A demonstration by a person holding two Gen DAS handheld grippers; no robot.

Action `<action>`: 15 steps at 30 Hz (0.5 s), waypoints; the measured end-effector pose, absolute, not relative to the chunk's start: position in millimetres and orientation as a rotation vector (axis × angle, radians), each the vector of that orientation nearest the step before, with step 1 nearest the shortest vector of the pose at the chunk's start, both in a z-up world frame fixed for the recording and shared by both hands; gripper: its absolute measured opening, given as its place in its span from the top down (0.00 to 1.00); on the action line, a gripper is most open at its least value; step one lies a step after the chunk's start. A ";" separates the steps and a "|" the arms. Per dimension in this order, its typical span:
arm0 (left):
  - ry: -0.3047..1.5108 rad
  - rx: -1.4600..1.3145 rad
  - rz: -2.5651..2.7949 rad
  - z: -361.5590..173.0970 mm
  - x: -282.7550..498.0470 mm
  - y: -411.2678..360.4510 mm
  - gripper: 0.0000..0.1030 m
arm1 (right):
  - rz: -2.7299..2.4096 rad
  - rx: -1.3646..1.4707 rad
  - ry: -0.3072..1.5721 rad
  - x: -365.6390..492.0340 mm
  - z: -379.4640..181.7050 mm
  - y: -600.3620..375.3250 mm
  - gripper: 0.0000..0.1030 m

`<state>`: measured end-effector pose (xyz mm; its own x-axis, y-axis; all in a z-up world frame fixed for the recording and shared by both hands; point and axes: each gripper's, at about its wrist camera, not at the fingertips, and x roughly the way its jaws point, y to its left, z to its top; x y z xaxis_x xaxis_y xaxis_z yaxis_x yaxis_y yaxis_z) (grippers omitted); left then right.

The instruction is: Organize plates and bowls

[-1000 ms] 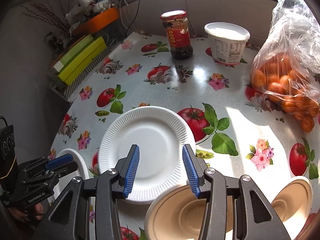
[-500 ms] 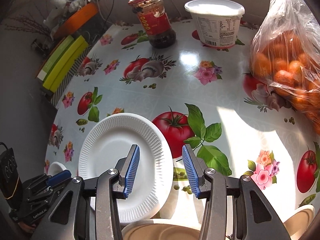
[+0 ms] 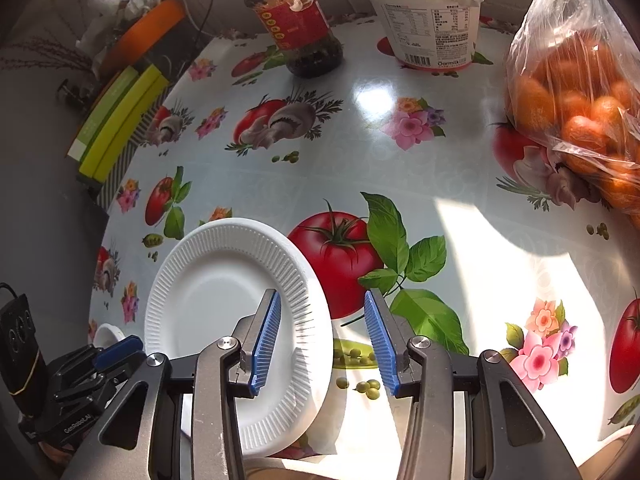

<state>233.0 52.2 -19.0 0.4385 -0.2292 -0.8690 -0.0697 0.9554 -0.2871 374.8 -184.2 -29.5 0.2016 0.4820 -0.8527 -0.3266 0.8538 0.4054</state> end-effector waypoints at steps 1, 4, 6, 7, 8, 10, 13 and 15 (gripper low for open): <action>1.120 -0.307 -0.101 -19.8 233.7 52.8 0.74 | 0.572 0.151 1.250 375.1 -30.8 -184.1 0.61; 1.126 -0.323 -0.099 -22.7 236.2 55.1 0.74 | 0.577 0.156 1.257 375.2 -33.8 -183.5 0.63; 1.129 -0.333 -0.100 -23.9 236.5 56.8 0.74 | 0.579 0.159 1.260 375.4 -34.6 -183.6 0.65; 1.129 -0.338 -0.098 -24.2 236.7 57.4 0.74 | 0.582 0.160 1.259 375.3 -34.7 -183.5 0.66; 1.126 -0.341 -0.100 -23.9 236.7 57.5 0.74 | 0.584 0.161 1.259 375.2 -35.0 -183.2 0.66; 1.124 -0.340 -0.101 -23.4 237.4 56.8 0.74 | 0.584 0.163 1.260 374.7 -35.8 -182.6 0.68; 1.126 -0.354 -0.105 -23.9 238.9 56.9 0.74 | 0.585 0.167 1.258 373.9 -35.6 -182.9 0.71; 1.123 -0.360 -0.110 -24.1 239.6 56.4 0.74 | 0.585 0.167 1.258 373.6 -35.7 -182.9 0.72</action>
